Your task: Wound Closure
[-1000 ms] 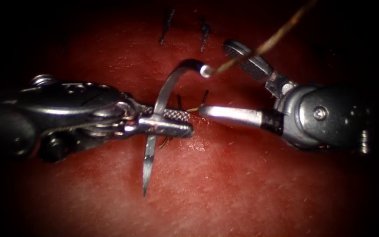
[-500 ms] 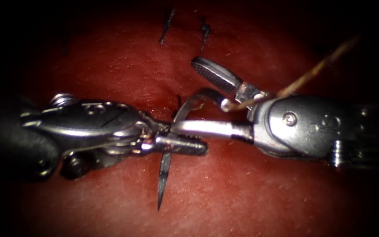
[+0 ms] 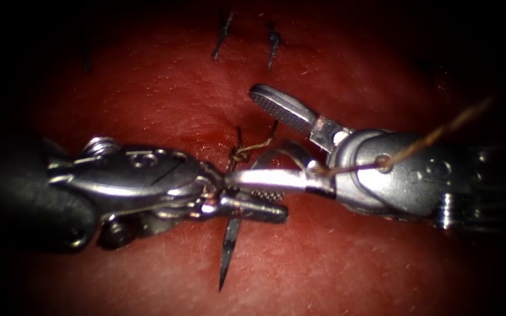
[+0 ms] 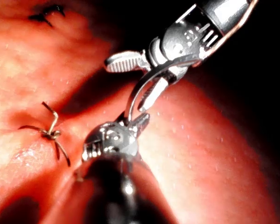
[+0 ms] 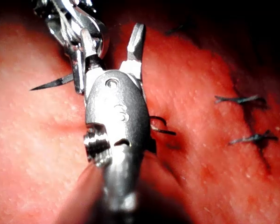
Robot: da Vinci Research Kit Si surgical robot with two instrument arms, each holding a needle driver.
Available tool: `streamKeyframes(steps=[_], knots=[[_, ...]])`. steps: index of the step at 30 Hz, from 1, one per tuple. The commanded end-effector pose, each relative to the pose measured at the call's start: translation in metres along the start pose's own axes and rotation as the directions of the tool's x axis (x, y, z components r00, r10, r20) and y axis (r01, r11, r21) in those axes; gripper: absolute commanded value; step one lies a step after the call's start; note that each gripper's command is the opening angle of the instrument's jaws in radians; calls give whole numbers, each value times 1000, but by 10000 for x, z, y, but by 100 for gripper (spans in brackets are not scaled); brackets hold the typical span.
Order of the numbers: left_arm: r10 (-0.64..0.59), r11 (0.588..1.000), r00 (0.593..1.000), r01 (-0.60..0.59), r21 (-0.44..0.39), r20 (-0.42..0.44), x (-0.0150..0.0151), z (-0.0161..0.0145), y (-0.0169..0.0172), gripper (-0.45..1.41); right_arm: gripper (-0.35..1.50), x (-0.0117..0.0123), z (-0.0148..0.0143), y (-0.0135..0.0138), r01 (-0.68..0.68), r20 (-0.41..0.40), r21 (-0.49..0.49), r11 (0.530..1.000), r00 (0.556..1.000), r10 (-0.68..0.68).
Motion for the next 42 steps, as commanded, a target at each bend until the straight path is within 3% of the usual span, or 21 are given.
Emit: streamKeyframes(steps=[1, 2, 3, 4, 6, 14, 15, 17, 18, 20, 22, 27, 29, 33, 35, 42], knots=[[1, 1000, 1000, -1, 3, -1, 5, 5, 4, -45, 88, -5, 7, -3, -1, -1, 1, 1000, 1000, 1], [1, 1000, 1000, -1, 5, -2, 5, 5, 4, -45, 83, -5, 7, -3, -6, -3, 0, 1000, 1000, 6], [3, 1000, 1000, -3, 8, -3, 5, 5, 4, -45, 59, -6, 6, -4, -5, -10, 3, 1000, 1000, 6], [9, 1000, 1000, -9, 10, -3, 6, 5, 4, -45, 34, -6, 6, -5, -4, -16, 11, 1000, 1000, 4], [11, 1000, 1000, -10, 19, -6, 6, 5, 3, -45, -35, -8, 4, -8, 0, -26, 25, 1000, 1000, 1], [12, 1000, 1000, -12, 26, -5, 7, 5, 2, -14, -35, -5, -6, -1, -7, -54, 4, 1000, 998, 7], [12, 1000, 1000, -12, 24, -14, 7, 5, 1, 14, -35, -3, -10, 1, -10, -58, -4, 1000, 998, 10], [12, 1000, 1000, -11, 18, -25, 8, 6, 1, 50, -35, -1, -14, 3, -19, -55, -15, 1000, 998, 18], [11, 1000, 1000, -11, -10, -16, 7, 8, 2, 94, -35, -1, -16, 3, -14, -53, -16, 1000, 999, 13], [22, 999, 1000, -22, -41, -7, 6, 10, 4, 123, -35, -1, -17, 3, -14, -53, -15, 1000, 999, 14], [62, 996, 998, -62, -63, -3, 3, 13, 7, 137, -35, -1, -19, 3, -9, -51, -16, 1000, 999, 8], [162, 978, 987, -160, -130, 0, -2, 16, 11, 139, -35, -2, -34, 5, 7, -35, -24, 1000, 999, -7], [200, 969, 980, -198, -148, -3, -1, 22, 11, 139, -35, -4, -54, 11, 21, -13, -32, 999, 1000, -21], [287, 934, 957, -291, -209, -48, 8, 33, 3, 112, -35, -8, -81, 26, 50, 19, -48, 998, 999, -49], [295, 926, 954, -300, -230, -59, 11, 39, 1, 102, -35, -11, -98, 38, 69, 40, -70, 995, 997, -66], [287, 916, 953, -303, -263, -96, 13, 62, 17, 98, -35, -24, -132, 67, 135, 113, -160, 978, 987, -118]])
